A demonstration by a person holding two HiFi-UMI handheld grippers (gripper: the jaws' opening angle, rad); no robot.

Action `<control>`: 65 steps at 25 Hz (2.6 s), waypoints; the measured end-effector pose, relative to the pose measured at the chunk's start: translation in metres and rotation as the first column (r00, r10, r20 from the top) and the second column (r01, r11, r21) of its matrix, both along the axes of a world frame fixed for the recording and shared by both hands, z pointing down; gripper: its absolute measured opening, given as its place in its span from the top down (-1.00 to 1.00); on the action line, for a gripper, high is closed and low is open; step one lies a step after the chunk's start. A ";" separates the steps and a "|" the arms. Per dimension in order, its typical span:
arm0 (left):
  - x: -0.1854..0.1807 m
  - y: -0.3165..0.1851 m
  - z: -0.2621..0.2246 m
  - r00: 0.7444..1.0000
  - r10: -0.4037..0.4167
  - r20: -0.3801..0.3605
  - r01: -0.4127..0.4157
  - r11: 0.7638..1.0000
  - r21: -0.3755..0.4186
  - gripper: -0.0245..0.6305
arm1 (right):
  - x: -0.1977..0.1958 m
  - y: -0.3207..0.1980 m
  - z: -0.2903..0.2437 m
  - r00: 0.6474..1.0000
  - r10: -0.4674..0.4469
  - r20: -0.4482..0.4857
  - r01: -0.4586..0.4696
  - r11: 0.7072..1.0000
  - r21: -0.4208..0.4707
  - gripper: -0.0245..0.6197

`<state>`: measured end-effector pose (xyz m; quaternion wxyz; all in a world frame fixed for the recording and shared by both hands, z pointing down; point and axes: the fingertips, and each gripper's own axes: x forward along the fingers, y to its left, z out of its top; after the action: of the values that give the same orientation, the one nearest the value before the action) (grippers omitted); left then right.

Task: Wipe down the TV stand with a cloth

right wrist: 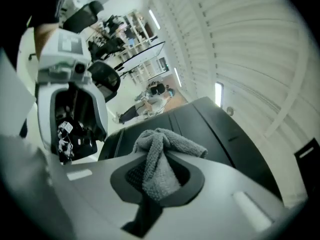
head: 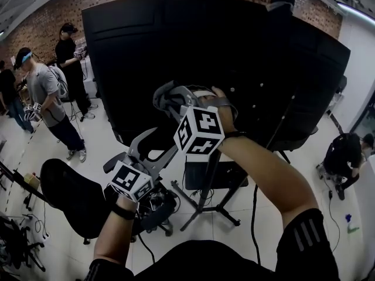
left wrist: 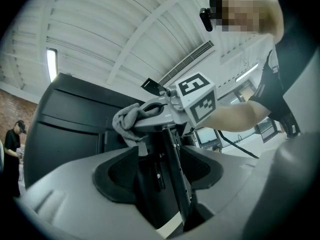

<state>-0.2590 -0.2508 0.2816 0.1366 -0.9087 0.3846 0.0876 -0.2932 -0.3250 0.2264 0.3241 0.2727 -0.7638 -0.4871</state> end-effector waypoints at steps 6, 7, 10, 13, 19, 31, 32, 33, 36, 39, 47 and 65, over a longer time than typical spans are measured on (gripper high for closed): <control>0.043 0.002 -0.016 0.998 0.067 -0.014 -0.067 0.998 0.015 0.05 | 0.072 0.018 -0.049 0.974 0.024 0.226 0.002 0.993 -0.115 0.86; 0.049 0.000 -0.017 0.997 0.076 -0.014 -0.076 0.997 0.023 0.05 | 0.085 0.016 -0.057 0.967 0.035 0.253 -0.002 0.992 -0.128 0.86; 0.066 -0.003 -0.026 0.996 0.093 -0.016 -0.092 0.995 0.040 0.05 | 0.122 0.006 -0.073 0.943 0.081 0.324 -0.029 0.986 -0.164 0.86; 0.081 -0.010 -0.032 0.994 0.108 -0.016 -0.107 0.993 0.049 0.05 | 0.155 -0.006 -0.079 0.918 0.124 0.377 -0.048 0.978 -0.203 0.86; 0.106 -0.011 -0.033 0.993 0.119 -0.001 -0.118 0.992 0.039 0.05 | 0.187 -0.018 -0.079 0.858 0.133 0.497 0.018 0.958 -0.286 0.85; 0.115 -0.012 0.018 0.995 0.103 0.009 -0.102 0.993 -0.068 0.05 | 0.208 -0.025 -0.019 0.820 0.164 0.548 0.066 0.925 -0.375 0.84; 0.116 -0.012 0.024 0.995 0.103 0.008 -0.103 0.992 -0.078 0.05 | 0.209 -0.026 -0.012 0.819 0.170 0.548 0.066 0.921 -0.384 0.84; 0.117 -0.013 0.029 0.995 0.104 0.009 -0.103 0.991 -0.088 0.05 | 0.210 -0.028 -0.005 0.815 0.178 0.551 0.068 0.916 -0.396 0.84; 0.121 -0.012 0.044 0.994 0.108 0.011 -0.106 0.987 -0.120 0.05 | 0.213 -0.029 0.023 0.807 0.211 0.551 0.073 0.892 -0.447 0.83; 0.125 -0.010 0.058 0.993 0.117 0.009 -0.115 0.982 -0.148 0.05 | 0.215 -0.028 0.056 0.812 0.246 0.530 0.065 0.863 -0.501 0.82; 0.126 -0.017 0.104 0.994 0.110 0.013 -0.105 0.971 -0.215 0.05 | 0.214 -0.026 0.130 0.803 0.301 0.515 0.050 0.826 -0.561 0.82; 0.135 -0.029 0.270 0.991 0.124 0.040 -0.094 0.892 -0.441 0.04 | 0.209 -0.019 0.319 0.832 0.411 0.371 -0.047 0.720 -0.692 0.82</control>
<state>-0.1242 -0.2795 0.5513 -0.0638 -0.9386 0.3381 -0.0240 -0.0837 -0.3439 0.5456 0.2489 0.3536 -0.9001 -0.0530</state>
